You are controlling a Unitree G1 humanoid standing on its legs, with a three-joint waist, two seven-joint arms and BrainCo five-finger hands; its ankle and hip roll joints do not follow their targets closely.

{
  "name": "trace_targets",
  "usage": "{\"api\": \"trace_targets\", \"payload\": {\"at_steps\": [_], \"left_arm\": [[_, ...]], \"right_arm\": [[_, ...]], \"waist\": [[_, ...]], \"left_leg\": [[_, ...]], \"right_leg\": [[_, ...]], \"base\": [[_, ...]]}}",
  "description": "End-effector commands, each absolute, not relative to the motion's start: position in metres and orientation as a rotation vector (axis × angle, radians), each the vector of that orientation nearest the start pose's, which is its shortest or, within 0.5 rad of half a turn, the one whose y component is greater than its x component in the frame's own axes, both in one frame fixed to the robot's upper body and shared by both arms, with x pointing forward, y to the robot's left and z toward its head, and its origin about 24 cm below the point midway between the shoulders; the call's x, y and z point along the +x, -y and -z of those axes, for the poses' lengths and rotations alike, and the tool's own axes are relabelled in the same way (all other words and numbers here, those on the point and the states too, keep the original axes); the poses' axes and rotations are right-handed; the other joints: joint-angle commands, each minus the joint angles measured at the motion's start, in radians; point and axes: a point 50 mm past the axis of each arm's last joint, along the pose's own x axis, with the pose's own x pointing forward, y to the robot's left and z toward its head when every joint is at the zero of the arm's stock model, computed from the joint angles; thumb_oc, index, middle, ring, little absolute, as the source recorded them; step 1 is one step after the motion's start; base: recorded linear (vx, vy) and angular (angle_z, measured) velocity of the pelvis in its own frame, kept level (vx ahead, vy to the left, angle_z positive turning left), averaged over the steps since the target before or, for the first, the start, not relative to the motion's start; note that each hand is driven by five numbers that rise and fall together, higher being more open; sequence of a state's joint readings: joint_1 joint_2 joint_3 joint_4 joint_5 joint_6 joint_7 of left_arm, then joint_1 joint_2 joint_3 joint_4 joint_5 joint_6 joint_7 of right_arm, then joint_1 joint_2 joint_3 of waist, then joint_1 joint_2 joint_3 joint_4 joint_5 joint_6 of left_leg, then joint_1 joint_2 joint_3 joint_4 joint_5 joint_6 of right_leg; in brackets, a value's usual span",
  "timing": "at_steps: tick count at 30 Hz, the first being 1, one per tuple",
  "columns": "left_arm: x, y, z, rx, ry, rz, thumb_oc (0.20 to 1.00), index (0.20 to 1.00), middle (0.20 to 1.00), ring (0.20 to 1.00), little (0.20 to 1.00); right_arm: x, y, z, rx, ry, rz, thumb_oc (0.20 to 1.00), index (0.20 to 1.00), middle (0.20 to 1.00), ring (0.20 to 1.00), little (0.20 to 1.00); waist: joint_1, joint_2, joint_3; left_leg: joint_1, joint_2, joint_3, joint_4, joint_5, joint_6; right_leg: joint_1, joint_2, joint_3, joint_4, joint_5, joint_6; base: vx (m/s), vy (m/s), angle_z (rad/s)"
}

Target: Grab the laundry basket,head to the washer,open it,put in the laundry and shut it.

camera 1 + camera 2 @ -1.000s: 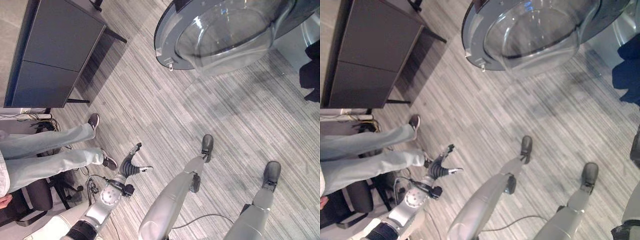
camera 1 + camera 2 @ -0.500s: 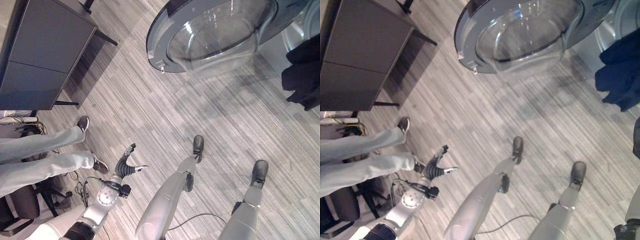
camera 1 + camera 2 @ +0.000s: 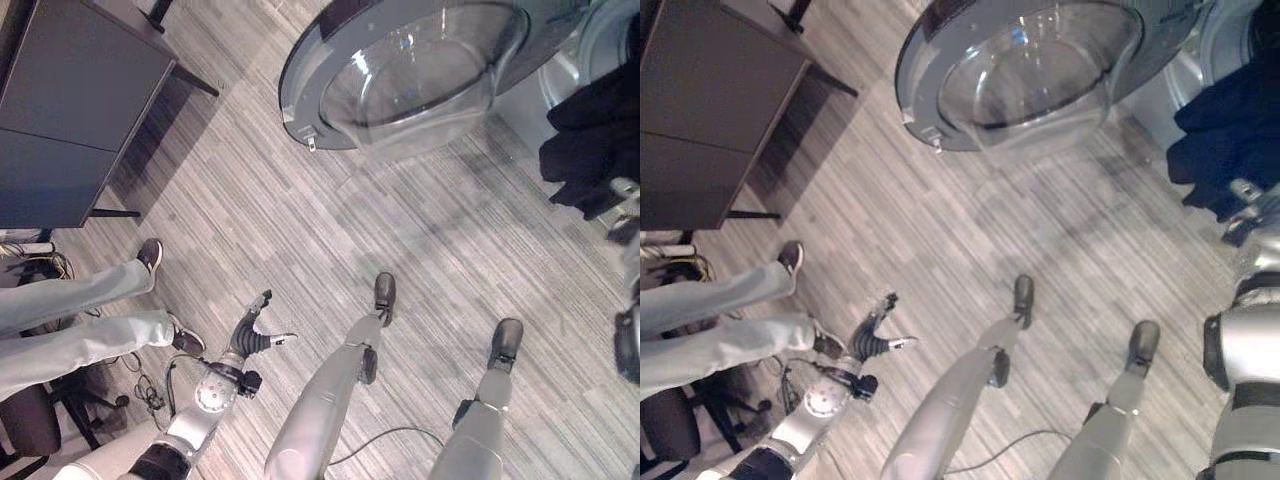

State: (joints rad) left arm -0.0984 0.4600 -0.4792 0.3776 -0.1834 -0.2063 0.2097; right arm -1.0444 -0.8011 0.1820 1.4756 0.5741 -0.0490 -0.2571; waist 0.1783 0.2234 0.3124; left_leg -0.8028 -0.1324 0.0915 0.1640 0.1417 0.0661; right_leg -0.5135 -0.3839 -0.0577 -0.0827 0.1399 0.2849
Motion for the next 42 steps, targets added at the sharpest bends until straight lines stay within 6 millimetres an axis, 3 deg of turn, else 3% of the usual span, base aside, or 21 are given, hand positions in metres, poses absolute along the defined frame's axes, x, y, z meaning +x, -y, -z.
{"api": "trace_targets", "payload": {"at_steps": [1, 3, 4, 6, 7, 10, 11, 12, 13, 15, 18, 20, 24, 26, 27, 29, 30, 32, 33, 38, 42], "left_arm": [[0.237, -0.178, 0.02, 0.393, -0.179, 0.182, 1.0, 1.0, 1.0, 1.0, 1.0], [0.235, -0.176, 0.027, 0.426, -0.214, 0.213, 1.0, 1.0, 1.0, 1.0, 1.0], [0.235, -0.176, 0.027, 0.427, -0.215, 0.214, 1.0, 1.0, 1.0, 1.0, 1.0], [0.231, -0.177, 0.035, 0.443, -0.253, 0.227, 1.0, 1.0, 1.0, 1.0, 1.0], [0.231, -0.178, 0.035, 0.445, -0.254, 0.228, 1.0, 1.0, 1.0, 1.0, 1.0], [0.226, -0.18, 0.04, 0.417, -0.287, 0.227, 1.0, 1.0, 1.0, 1.0, 1.0], [0.226, -0.188, 0.041, 0.377, -0.298, 0.182, 1.0, 1.0, 1.0, 1.0, 1.0], [0.225, -0.188, 0.042, 0.378, -0.298, 0.182, 1.0, 1.0, 1.0, 1.0, 1.0], [0.223, -0.195, 0.044, 0.361, -0.313, 0.154, 1.0, 1.0, 1.0, 1.0, 1.0], [0.22, -0.198, 0.047, 0.355, -0.329, 0.143, 1.0, 1.0, 1.0, 1.0, 1.0], [0.21, -0.205, 0.059, 0.323, -0.39, 0.086, 1.0, 1.0, 1.0, 1.0, 1.0], [0.193, -0.217, 0.074, 0.306, -0.468, 0.043, 1.0, 1.0, 1.0, 1.0, 1.0], [0.167, -0.228, 0.09, 0.296, -0.562, -0.011, 1.0, 1.0, 1.0, 1.0, 1.0], [0.158, -0.235, 0.096, 0.303, -0.597, -0.061, 1.0, 1.0, 1.0, 1.0, 1.0], [0.153, -0.235, 0.099, 0.308, -0.616, -0.046, 1.0, 1.0, 1.0, 1.0, 1.0], [0.147, -0.237, 0.102, 0.318, -0.636, -0.051, 1.0, 1.0, 1.0, 1.0, 1.0], [0.143, -0.238, 0.106, 0.318, -0.67, -0.05, 1.0, 1.0, 1.0, 1.0, 1.0], [0.13, -0.24, 0.117, 0.298, -0.738, -0.087, 1.0, 1.0, 1.0, 1.0, 1.0], [0.13, -0.24, 0.117, 0.298, -0.738, -0.087, 1.0, 1.0, 1.0, 1.0, 1.0], [0.109, -0.237, 0.136, 0.289, -0.872, -0.141, 1.0, 1.0, 1.0, 1.0, 1.0], [0.094, -0.232, 0.149, 0.275, -0.979, -0.162, 1.0, 1.0, 1.0, 1.0, 1.0]], "right_arm": [[0.329, 0.407, -0.178, -0.182, -0.095, 0.878, 1.0, 1.0, 1.0, 1.0, 1.0], [0.324, 0.399, -0.137, -0.242, -0.234, 0.856, 1.0, 1.0, 1.0, 1.0, 1.0], [0.324, 0.399, -0.136, -0.241, -0.235, 0.856, 1.0, 1.0, 1.0, 1.0, 1.0], [0.315, 0.389, -0.095, -0.252, -0.351, 0.825, 1.0, 1.0, 1.0, 1.0, 1.0], [0.315, 0.389, -0.094, -0.251, -0.353, 0.825, 1.0, 1.0, 1.0, 1.0, 1.0], [0.294, 0.382, -0.049, -0.226, -0.475, 0.833, 1.0, 1.0, 1.0, 1.0, 1.0], [0.29, 0.366, -0.025, -0.195, -0.496, 0.787, 1.0, 1.0, 1.0, 1.0, 1.0], [0.29, 0.366, -0.024, -0.194, -0.497, 0.787, 1.0, 1.0, 1.0, 1.0, 1.0], [0.286, 0.347, -0.002, -0.168, -0.513, 0.725, 1.0, 1.0, 1.0, 1.0, 1.0], [0.285, 0.338, 0.006, -0.136, -0.511, 0.705, 1.0, 1.0, 1.0, 1.0, 1.0], [0.279, 0.318, 0.021, 0.112, -0.421, 0.718, 1.0, 1.0, 1.0, 1.0, 1.0], [0.259, 0.302, 0.042, 0.231, -0.379, 0.707, 1.0, 1.0, 1.0, 1.0, 1.0], [0.235, 0.303, 0.052, 0.089, -0.387, 0.751, 1.0, 1.0, 1.0, 1.0, 1.0], [0.238, 0.297, 0.047, 0.011, -0.361, 0.681, 1.0, 1.0, 1.0, 1.0, 1.0], [0.222, 0.301, 0.057, 0.142, -0.376, 0.674, 1.0, 1.0, 1.0, 1.0, 1.0], [0.208, 0.308, 0.064, 0.248, -0.367, 0.754, 1.0, 1.0, 1.0, 1.0, 1.0], [0.2, 0.311, 0.07, 0.287, -0.384, 0.781, 1.0, 1.0, 1.0, 1.0, 1.0], [0.17, 0.315, 0.085, 0.278, -0.464, 0.812, 1.0, 1.0, 1.0, 1.0, 1.0], [0.169, 0.315, 0.085, 0.277, -0.465, 0.812, 1.0, 1.0, 1.0, 1.0, 1.0], [0.124, 0.308, 0.116, 0.229, -0.696, 0.792, 1.0, 1.0, 1.0, 1.0, 1.0], [0.105, 0.296, 0.13, 0.201, -0.814, 0.718, 1.0, 1.0, 1.0, 1.0, 1.0]], "waist": [[0.012, -0.001, 0.088], [0.013, -0.019, 0.072], [0.012, -0.019, 0.073], [0.016, -0.04, 0.044], [0.015, -0.041, 0.045], [0.012, -0.072, 0.002], [0.006, -0.098, -0.015], [0.006, -0.099, -0.016], [0.005, -0.124, -0.026], [0.006, -0.136, -0.037], [0.001, -0.174, -0.06], [-0.015, -0.203, -0.101], [-0.031, -0.224, -0.131], [-0.047, -0.234, -0.141], [-0.059, -0.243, -0.15], [-0.062, -0.243, -0.155], [-0.064, -0.244, -0.16], [-0.082, -0.253, -0.185], [-0.083, -0.253, -0.184], [-0.11, -0.254, -0.212], [-0.128, -0.258, -0.227]], "left_leg": [[-0.05, 0.017, -0.062, 0.131, -0.146, -0.082], [0.014, 0.01, -0.072, 0.148, -0.172, -0.068], [0.017, 0.01, -0.072, 0.148, -0.172, -0.068], [0.081, 0.002, -0.09, 0.156, -0.189, -0.057], [0.084, 0.002, -0.091, 0.155, -0.189, -0.057], [0.159, -0.009, -0.112, 0.147, -0.203, -0.046], [0.203, -0.006, -0.119, 0.129, -0.206, -0.042], [0.203, -0.006, -0.12, 0.124, -0.2, -0.042], [0.244, 0.007, -0.122, 0.111, -0.206, -0.041], [0.258, 0.014, -0.125, 0.095, -0.199, -0.041], [0.31, 0.036, -0.116, 0.069, -0.207, -0.046], [0.359, 0.052, -0.109, 0.042, -0.206, -0.048], [0.412, 0.068, -0.102, 0.03, -0.211, -0.05], [0.443, 0.09, -0.091, 0.021, -0.212, -0.052], [0.467, 0.107, -0.086, 0.02, -0.213, -0.056], [0.481, 0.119, -0.081, 0.02, -0.216, -0.061], [0.493, 0.129, -0.081, 0.02, -0.216, -0.065], [0.521, 0.156, -0.08, 0.012, -0.206, -0.082], [0.523, 0.156, -0.081, 0.01, -0.206, -0.083], [0.579, 0.222, -0.088, -0.032, -0.156, -0.121], [0.617, 0.256, -0.082, -0.086, -0.119, -0.136]], "right_leg": [[0.194, -0.044, -0.038, 0.087, -0.067, -0.056], [0.236, -0.043, -0.045, 0.138, -0.07, -0.07], [0.239, -0.043, -0.046, 0.138, -0.071, -0.07], [0.292, -0.039, -0.053, 0.168, -0.06, -0.08], [0.296, -0.04, -0.055, 0.167, -0.06, -0.08], [0.359, -0.027, -0.057, 0.185, -0.021, -0.085], [0.382, -0.008, -0.057, 0.196, -0.01, -0.086], [0.381, -0.008, -0.057, 0.194, -0.006, -0.086], [0.393, 0.003, -0.077, 0.207, -0.009, -0.085], [0.401, 0.003, -0.094, 0.201, -0.002, -0.082], [0.444, 0.01, -0.137, 0.175, 0.014, -0.068], [0.473, 0.012, -0.144, 0.152, 0.048, -0.051], [0.506, 0.013, -0.149, 0.148, 0.065, -0.04], [0.512, 0.018, -0.141, 0.154, 0.066, -0.037], [0.519, 0.03, -0.141, 0.164, 0.028, -0.044], [0.534, 0.037, -0.143, 0.165, 0.01, -0.042], [0.54, 0.045, -0.15, 0.167, -0.033, -0.048], [0.568, 0.068, -0.155, 0.158, -0.084, -0.056], [0.57, 0.069, -0.156, 0.157, -0.085, -0.057], [0.605, 0.137, -0.147, 0.147, -0.229, -0.099], [0.621, 0.166, -0.138, 0.129, -0.243, -0.113]], "base": [[0.04, 0.079, 0.02], [0.05, 0.065, 0.01], [0.06, 0.045, 0.03], [0.09, 0.034, 0.1], [0.1, 0.03, 0.18], [0.11, 0.027, 0.21], [0.05, 0.022, 0.46], [0.08, -0.01, 0.4], [0.03, -0.025, 0.05], [0.04, -0.043, -0.08], [0.02, -0.077, -0.24], [0.07, -0.074, -0.22], [0.05, -0.08, -0.2], [0.01, -0.121, -0.2], [0.0, -0.079, -0.28], [0.0, -0.117, -0.24], [0.0, -0.139, -0.13], [-0.03, -0.181, -0.15], [-0.04, -0.178, -0.13], [-0.09, -0.155, -0.08], [-0.09, -0.133, -0.11]]}}
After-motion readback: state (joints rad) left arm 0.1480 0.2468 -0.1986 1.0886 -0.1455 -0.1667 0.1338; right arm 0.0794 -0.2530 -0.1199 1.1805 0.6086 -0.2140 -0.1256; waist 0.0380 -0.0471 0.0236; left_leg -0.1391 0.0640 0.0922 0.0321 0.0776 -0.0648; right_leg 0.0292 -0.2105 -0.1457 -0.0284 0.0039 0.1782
